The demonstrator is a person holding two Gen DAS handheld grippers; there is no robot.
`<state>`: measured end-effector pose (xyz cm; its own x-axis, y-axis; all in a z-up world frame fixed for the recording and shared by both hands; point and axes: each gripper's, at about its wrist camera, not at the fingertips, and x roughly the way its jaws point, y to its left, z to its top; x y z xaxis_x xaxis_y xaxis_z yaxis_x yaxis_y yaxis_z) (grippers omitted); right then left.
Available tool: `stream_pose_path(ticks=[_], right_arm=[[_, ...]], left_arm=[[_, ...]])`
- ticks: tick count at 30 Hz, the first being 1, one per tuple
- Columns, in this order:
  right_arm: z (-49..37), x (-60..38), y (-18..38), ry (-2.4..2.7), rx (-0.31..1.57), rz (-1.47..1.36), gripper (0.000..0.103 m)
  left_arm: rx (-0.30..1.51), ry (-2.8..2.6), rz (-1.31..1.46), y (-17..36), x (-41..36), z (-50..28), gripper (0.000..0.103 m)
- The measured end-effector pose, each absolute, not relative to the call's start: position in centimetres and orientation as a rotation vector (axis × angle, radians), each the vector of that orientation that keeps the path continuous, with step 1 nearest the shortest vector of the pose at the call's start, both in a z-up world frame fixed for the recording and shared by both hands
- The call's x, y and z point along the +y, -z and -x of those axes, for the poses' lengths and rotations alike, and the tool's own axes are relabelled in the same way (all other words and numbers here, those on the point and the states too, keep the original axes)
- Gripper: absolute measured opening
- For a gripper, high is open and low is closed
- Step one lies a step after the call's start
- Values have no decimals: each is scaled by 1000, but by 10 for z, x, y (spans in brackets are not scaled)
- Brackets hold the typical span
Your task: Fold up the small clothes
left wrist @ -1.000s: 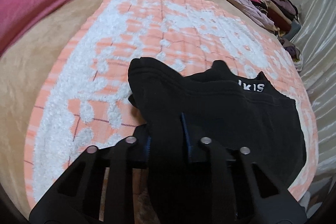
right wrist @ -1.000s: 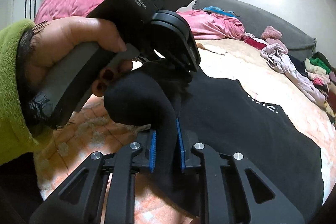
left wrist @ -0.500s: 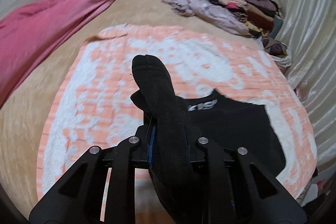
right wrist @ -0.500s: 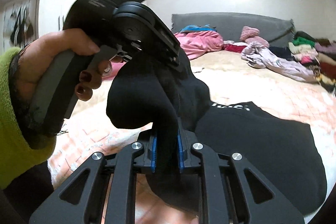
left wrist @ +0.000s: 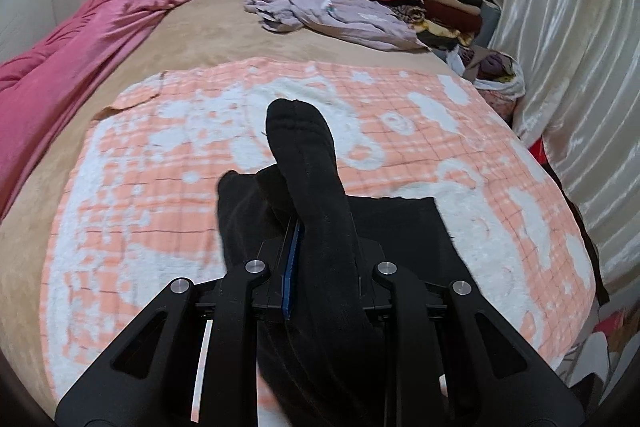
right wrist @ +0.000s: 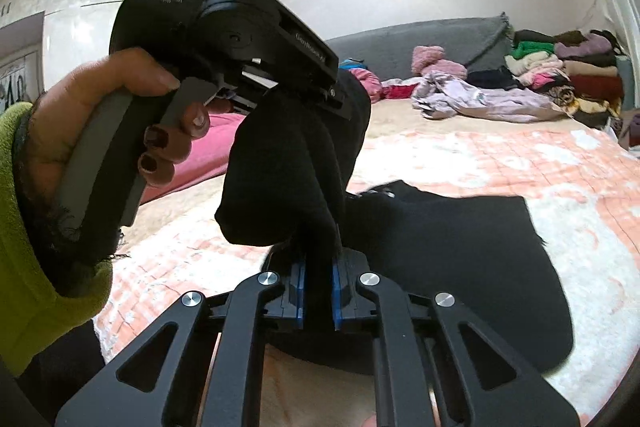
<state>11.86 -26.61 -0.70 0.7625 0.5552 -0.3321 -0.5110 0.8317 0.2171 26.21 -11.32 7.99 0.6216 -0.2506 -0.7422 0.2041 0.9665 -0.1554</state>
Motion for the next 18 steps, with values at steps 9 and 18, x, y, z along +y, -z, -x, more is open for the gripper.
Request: stream_pose_path(ticks=[9, 18], right_arm=[[-114, -311, 18, -539, 435, -228, 8], [-116, -351, 41, -433, 540, -345, 8]], left_arm=[[906, 296, 23, -66, -170, -273, 12], [906, 485, 123, -45, -199, -270, 67]])
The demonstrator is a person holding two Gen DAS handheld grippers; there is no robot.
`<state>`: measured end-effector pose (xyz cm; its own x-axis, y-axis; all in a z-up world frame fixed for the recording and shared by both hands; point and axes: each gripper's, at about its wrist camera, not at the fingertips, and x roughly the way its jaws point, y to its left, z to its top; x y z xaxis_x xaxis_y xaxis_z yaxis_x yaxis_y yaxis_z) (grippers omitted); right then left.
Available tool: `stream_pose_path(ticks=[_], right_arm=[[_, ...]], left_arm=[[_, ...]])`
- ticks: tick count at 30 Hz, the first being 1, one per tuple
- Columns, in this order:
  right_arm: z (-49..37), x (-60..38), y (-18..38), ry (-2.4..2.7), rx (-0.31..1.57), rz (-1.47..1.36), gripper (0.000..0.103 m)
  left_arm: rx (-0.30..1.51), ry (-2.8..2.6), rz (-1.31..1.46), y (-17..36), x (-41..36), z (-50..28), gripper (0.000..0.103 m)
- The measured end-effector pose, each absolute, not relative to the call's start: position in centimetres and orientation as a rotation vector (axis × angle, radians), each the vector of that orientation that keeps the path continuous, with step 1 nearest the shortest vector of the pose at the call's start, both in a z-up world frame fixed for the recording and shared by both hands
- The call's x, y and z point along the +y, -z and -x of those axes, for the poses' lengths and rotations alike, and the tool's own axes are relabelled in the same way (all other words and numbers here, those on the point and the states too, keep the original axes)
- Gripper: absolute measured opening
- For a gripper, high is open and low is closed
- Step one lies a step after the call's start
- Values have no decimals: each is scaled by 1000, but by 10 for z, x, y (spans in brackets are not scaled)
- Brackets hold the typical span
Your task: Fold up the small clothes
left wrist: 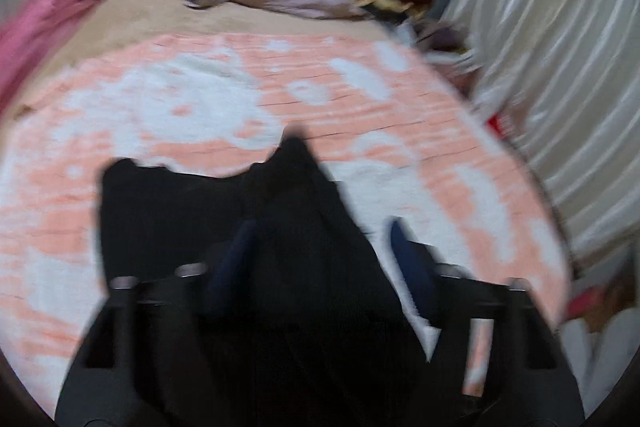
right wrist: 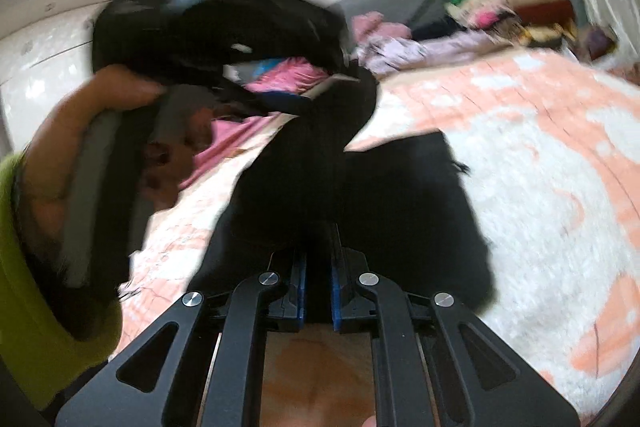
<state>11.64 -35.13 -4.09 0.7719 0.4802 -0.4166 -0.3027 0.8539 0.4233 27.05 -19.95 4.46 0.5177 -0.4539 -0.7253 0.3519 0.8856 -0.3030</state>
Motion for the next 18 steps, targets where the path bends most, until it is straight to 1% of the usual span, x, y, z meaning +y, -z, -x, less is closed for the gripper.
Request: stream_pose_path(ticks=[2, 4, 5, 8, 12, 13, 14, 17, 18], right_arm=[[-123, -362, 49, -395, 599, -388, 10], [-124, -375, 59, -403, 650, -464, 15], [-123, -378, 62, -408, 666, -475, 16], [-110, -382, 59, -415, 671, -441, 18], [-99, -392, 35, -378, 606, -416, 28], [-114, -401, 25, -368, 594, -409, 38], [-118, -405, 20, -364, 591, -398, 51], [-149, -406, 2, -375, 620, -362, 65], [-164, -403, -2, -404, 645, -354, 67]], left_arm=[[866, 474, 138, -46, -187, -259, 67], [844, 391, 128, -45, -170, -251, 66], [841, 357, 129, -43, -162, -248, 66], [829, 241, 142, -33, -122, -236, 65], [829, 182, 119, -17, -96, -226, 65], [840, 189, 112, -11, -96, -224, 65], [852, 201, 104, -6, -97, -223, 65], [884, 238, 73, 12, -111, -221, 65], [880, 232, 59, 17, -115, -218, 65]])
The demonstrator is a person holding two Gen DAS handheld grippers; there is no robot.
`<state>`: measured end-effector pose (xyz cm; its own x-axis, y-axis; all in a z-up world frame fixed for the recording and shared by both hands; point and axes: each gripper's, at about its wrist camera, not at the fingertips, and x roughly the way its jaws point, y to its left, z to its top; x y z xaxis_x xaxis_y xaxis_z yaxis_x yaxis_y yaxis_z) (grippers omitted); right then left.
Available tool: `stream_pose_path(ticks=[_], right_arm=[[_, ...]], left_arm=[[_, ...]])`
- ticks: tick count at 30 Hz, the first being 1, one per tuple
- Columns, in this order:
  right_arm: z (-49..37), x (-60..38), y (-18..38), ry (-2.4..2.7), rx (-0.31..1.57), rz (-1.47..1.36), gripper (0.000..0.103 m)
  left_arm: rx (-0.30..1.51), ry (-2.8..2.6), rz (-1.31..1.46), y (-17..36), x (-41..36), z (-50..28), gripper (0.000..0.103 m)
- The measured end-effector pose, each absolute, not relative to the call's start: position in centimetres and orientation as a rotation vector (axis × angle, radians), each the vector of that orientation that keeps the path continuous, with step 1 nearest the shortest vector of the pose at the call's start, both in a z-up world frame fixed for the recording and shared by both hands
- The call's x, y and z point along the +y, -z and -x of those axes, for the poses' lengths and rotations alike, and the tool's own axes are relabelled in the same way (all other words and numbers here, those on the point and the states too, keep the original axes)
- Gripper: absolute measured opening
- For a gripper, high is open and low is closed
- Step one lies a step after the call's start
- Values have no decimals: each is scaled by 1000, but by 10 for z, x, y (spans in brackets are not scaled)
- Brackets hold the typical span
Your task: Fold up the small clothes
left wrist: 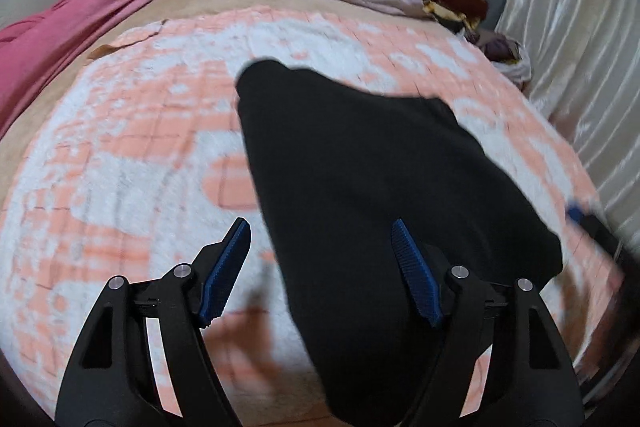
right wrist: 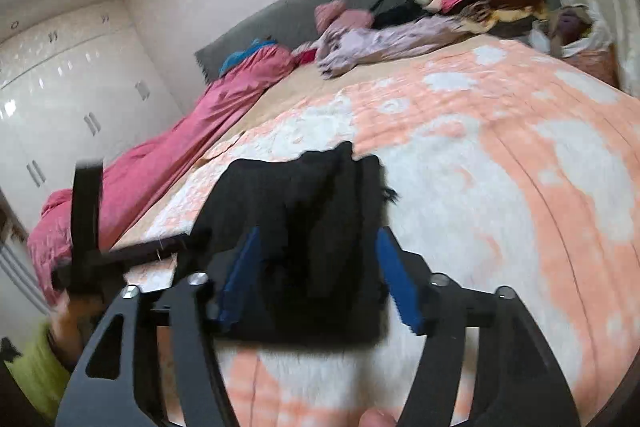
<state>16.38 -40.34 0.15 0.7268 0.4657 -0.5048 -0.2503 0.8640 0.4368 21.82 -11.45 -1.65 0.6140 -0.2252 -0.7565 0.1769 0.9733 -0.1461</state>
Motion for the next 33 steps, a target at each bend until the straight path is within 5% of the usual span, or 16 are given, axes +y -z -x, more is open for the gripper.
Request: stream_pose_path(ticks=[12, 20, 33], right_arm=[[-288, -362, 21, -430, 936, -262, 71], [-295, -341, 23, -463, 938, -185, 13], [-272, -368, -4, -368, 811, -73, 8]], left_arm=[[865, 259, 84, 22, -109, -213, 65], [867, 267, 91, 21, -107, -213, 65], [869, 330, 103, 14, -120, -207, 69]])
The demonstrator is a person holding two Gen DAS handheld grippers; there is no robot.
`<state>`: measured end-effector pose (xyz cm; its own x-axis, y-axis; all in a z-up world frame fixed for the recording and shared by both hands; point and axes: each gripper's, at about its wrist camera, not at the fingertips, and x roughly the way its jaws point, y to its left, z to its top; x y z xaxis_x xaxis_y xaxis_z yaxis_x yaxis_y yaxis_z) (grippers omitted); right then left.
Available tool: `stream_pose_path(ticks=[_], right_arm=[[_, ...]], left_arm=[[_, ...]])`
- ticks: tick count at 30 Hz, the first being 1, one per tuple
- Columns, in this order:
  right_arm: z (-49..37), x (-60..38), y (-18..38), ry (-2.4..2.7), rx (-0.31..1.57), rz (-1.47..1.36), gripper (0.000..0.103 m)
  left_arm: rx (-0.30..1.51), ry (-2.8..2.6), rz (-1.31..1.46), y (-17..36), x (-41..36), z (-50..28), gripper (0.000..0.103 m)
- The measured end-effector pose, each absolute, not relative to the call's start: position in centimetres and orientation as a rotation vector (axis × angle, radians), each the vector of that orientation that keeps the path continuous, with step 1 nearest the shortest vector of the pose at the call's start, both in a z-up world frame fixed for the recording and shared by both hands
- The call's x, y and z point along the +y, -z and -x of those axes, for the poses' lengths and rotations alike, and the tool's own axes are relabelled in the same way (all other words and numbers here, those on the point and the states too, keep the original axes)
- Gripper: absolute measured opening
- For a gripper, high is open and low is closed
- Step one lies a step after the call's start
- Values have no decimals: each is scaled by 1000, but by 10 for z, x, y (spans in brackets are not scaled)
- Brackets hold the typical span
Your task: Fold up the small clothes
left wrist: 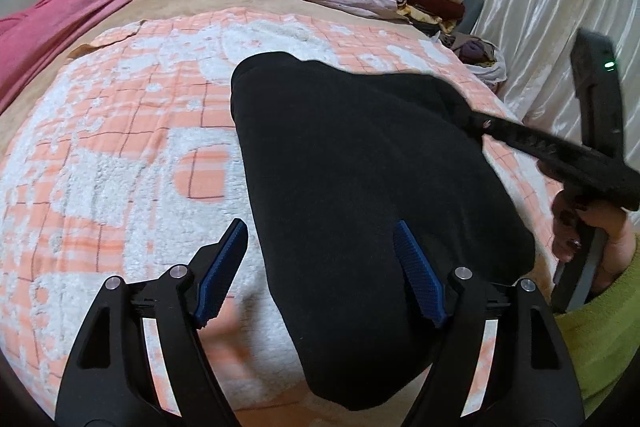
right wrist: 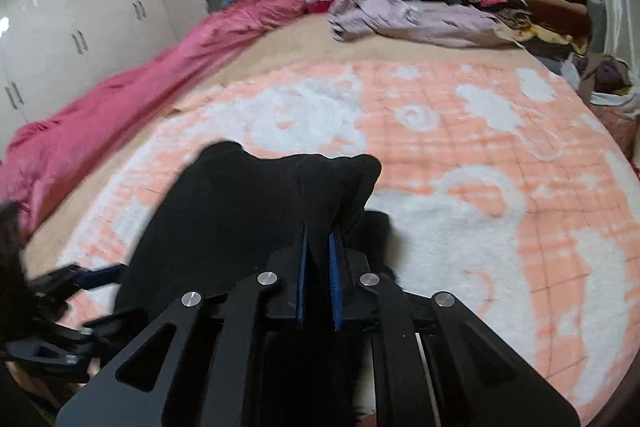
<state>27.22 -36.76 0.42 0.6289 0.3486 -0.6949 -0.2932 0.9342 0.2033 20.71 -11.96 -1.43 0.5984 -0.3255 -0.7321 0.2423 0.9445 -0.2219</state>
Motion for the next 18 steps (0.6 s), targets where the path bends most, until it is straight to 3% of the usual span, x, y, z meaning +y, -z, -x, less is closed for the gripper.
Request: stream_pose_path(ticks=[7, 9, 13, 15, 17, 18], right_arm=[[-282, -379, 32, -357, 858, -156, 15], [-275, -385, 26, -355, 834, -186, 30], [-252, -395, 11, -370, 787, -241, 39], [-232, -397, 3, -406, 763, -266, 49], [-216, -394, 0, -442, 759, -277, 68], [-209, -392, -1, -459, 765, -275, 70]], left_arm=[[889, 324, 114, 22, -119, -210, 75], [891, 323, 118, 23, -117, -210, 75], [894, 325, 132, 24, -115, -210, 75], [892, 324, 129, 24, -115, -209, 75], [890, 324, 125, 23, -115, -208, 75], [890, 322, 125, 23, -115, -207, 75]])
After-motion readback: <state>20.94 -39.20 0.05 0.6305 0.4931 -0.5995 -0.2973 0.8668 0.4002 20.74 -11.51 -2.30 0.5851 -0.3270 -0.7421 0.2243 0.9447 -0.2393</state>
